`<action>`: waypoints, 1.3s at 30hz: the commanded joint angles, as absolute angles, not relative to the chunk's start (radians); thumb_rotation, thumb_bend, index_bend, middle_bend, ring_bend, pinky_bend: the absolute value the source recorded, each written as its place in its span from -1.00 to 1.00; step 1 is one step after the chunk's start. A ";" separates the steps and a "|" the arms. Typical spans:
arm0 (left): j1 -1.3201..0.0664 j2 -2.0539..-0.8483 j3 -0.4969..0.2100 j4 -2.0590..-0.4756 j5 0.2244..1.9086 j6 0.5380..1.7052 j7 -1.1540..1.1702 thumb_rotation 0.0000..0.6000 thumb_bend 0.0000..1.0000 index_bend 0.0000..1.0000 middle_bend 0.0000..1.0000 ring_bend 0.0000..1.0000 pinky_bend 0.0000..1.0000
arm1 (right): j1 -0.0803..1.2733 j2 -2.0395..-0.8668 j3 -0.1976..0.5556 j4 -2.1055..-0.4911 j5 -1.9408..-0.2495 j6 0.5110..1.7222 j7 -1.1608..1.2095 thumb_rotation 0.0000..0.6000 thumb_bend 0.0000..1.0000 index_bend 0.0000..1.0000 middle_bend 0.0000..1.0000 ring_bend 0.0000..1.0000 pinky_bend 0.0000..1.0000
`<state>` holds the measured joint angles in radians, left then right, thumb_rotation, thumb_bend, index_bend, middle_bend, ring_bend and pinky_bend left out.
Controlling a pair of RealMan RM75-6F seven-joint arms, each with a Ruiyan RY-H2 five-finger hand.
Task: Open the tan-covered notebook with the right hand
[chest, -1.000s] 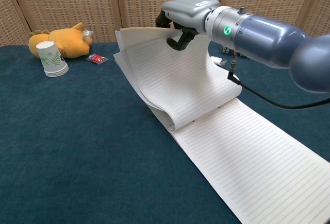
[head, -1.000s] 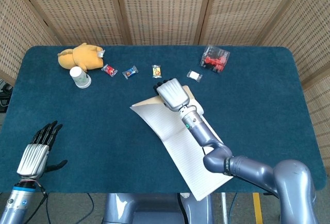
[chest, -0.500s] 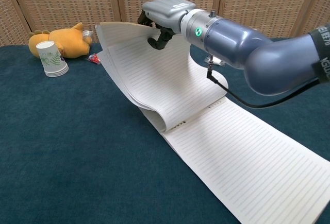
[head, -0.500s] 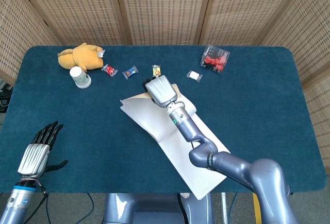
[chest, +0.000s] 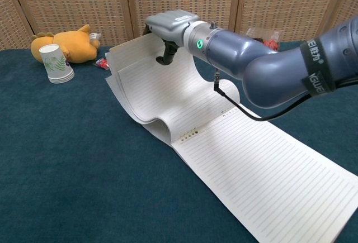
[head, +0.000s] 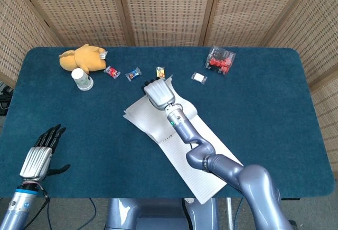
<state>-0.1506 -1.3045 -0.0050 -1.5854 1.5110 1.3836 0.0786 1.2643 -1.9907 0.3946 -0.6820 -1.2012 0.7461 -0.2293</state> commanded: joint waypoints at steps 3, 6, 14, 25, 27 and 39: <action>-0.151 -1.304 -0.003 -1.587 1.513 1.384 0.078 1.00 -0.69 -1.00 -1.00 -1.00 -0.82 | 1.289 -2.018 0.402 -0.651 -1.181 0.733 -0.238 1.00 -0.40 -0.07 -0.28 -0.39 -0.57; -0.151 -1.304 -0.002 -1.588 1.515 1.386 0.079 1.00 -0.68 -1.00 -1.00 -1.00 -0.82 | 1.296 -2.033 0.410 -0.643 -1.172 0.743 -0.234 1.00 -0.47 -0.08 -0.31 -0.41 -0.57; -0.152 -1.304 0.001 -1.588 1.516 1.386 0.080 1.00 -0.69 -1.00 -1.00 -1.00 -0.82 | 1.302 -2.056 0.410 -0.649 -1.177 0.770 -0.211 1.00 -0.60 -0.22 -0.39 -0.48 -0.58; -0.152 -1.305 0.001 -1.588 1.518 1.392 0.083 1.00 -0.69 -1.00 -1.00 -1.00 -0.83 | 1.294 -2.031 0.426 -0.726 -1.153 0.805 -0.264 1.00 -1.00 -0.92 -0.98 -0.99 -0.95; -0.151 -1.305 0.001 -1.587 1.518 1.394 0.083 1.00 -0.68 -1.00 -1.00 -1.00 -0.86 | 1.283 -2.014 0.423 -0.758 -1.141 0.802 -0.286 1.00 -1.00 -1.00 -1.00 -1.00 -1.00; -0.146 -1.304 0.005 -1.593 1.533 1.413 0.094 1.00 -0.68 -1.00 -1.00 -1.00 -0.87 | 1.190 -1.864 0.421 -1.050 -1.068 0.895 -0.468 1.00 -1.00 -1.00 -1.00 -1.00 -1.00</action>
<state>-0.1466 -1.3042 0.0046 -1.5928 1.5331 1.4131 0.0940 1.2234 -1.9073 0.4300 -0.9884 -1.0883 0.8645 -0.4207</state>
